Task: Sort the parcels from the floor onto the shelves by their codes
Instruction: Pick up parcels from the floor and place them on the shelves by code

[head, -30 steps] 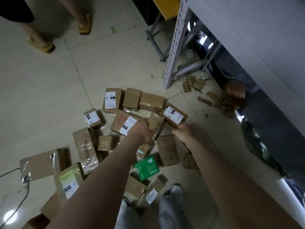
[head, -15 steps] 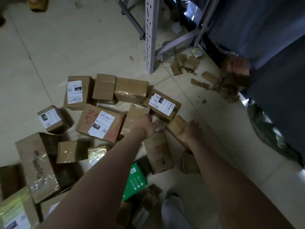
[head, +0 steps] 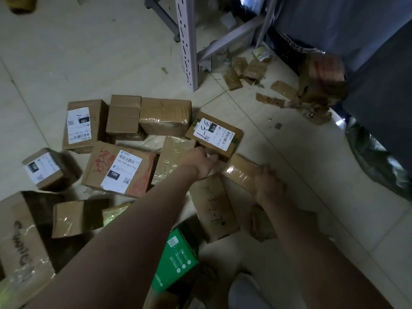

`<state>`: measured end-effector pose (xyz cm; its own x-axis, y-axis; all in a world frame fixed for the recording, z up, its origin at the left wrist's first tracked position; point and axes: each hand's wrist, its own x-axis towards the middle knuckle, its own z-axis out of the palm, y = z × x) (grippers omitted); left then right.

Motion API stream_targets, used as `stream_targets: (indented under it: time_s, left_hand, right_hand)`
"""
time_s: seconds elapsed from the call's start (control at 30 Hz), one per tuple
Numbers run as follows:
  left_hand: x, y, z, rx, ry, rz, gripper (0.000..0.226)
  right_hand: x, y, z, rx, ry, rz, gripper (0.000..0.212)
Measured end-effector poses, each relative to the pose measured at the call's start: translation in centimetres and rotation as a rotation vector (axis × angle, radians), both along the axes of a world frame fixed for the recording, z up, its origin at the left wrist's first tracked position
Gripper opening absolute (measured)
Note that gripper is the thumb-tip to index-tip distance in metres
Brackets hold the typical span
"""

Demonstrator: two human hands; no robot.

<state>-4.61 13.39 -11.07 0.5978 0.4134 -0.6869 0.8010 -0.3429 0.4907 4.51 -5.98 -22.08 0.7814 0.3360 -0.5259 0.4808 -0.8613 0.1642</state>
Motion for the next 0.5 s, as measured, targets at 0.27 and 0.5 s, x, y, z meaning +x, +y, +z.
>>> stream_targets:
  time_s: [0.27,0.5]
  left_hand:
    - [-1.6,-1.1,9.0,-0.033,-0.015,0.114,0.054]
    - [-2.1,-0.9,25.9,-0.492,-0.039,0.625,0.113]
  right_hand:
    - [-2.4,-0.4,12.0,0.358,-0.096,-0.208,0.1]
    - [-5.9,1.2,30.3,0.771,-0.137,-0.066,0.098]
